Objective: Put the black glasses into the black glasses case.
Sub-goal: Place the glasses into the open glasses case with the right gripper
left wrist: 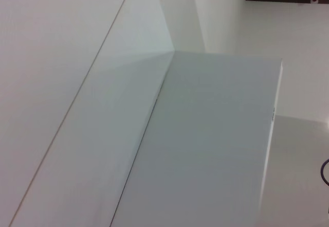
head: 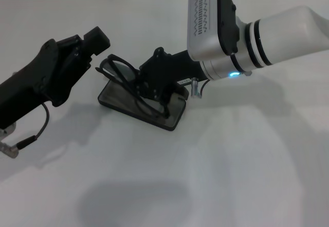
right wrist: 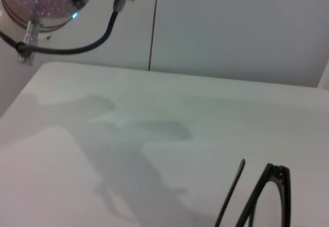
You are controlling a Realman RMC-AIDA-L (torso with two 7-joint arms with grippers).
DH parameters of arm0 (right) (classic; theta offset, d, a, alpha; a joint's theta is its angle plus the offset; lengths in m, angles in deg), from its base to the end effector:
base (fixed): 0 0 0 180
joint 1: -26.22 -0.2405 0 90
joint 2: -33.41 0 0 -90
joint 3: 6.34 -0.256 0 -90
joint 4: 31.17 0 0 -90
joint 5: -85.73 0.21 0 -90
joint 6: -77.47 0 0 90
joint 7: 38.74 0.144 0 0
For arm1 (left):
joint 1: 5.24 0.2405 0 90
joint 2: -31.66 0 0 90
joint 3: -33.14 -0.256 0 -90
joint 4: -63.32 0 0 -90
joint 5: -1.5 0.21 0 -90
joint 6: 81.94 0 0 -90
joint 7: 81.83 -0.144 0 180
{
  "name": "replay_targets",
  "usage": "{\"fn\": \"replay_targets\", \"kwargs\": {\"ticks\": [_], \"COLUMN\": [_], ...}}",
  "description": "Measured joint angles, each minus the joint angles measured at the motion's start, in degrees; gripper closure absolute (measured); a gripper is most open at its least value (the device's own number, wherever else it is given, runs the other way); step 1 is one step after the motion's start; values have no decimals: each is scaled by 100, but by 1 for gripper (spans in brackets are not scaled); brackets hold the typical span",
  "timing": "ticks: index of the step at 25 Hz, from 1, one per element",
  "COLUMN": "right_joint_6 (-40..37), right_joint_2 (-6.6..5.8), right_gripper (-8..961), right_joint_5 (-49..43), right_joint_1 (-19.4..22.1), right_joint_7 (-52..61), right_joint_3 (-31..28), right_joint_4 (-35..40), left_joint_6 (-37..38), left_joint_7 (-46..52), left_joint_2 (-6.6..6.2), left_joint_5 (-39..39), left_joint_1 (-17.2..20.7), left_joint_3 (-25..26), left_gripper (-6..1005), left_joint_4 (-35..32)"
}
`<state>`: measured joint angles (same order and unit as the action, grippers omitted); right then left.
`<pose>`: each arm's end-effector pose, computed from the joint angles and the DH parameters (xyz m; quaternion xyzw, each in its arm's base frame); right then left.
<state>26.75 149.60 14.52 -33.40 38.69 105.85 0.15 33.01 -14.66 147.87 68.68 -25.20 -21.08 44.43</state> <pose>0.0717 0.3863 -0.1289 -0.9906 -0.0757 0.0991 0.0560 -0.2533 0.2499 0.0352 -0.7815 -0.1694 -0.5909 0.1066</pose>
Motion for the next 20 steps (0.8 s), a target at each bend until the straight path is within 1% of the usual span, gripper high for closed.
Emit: {"fn": "replay_targets", "kwargs": {"ticks": [3, 6, 9, 13, 17, 20], "right_joint_6": [5, 4, -60, -178, -263, -325], "right_joint_2": [-10, -29, -34, -33, -69, -60], "right_gripper": [844, 844, 843, 843, 843, 843], "right_joint_5": [-307, -906, -1521, -1819, -2094, -2720], "right_joint_1": [-6, -31, -46, -25, -64, -18], "right_joint_7": [25, 311, 574, 613, 662, 795], "right_joint_3": [-42, -119, -377, -620, -779, -1071], "right_joint_4": [-23, -25, 37, 67, 107, 324], "left_joint_6": [0, -1, -6, -11, -19, -57], "left_joint_7": [11, 25, 34, 38, 40, 42], "left_joint_2": [-1, -3, -3, 6, 9, 16], "left_joint_5": [2, 3, 5, 6, 6, 6], "left_joint_1": [-18, -24, -35, -71, -107, -114], "left_joint_3": [0, 0, 0, 0, 0, 0], "left_gripper": [998, 998, 998, 998, 998, 998], "left_joint_4": [0, 0, 0, 11, 69, 70]}}
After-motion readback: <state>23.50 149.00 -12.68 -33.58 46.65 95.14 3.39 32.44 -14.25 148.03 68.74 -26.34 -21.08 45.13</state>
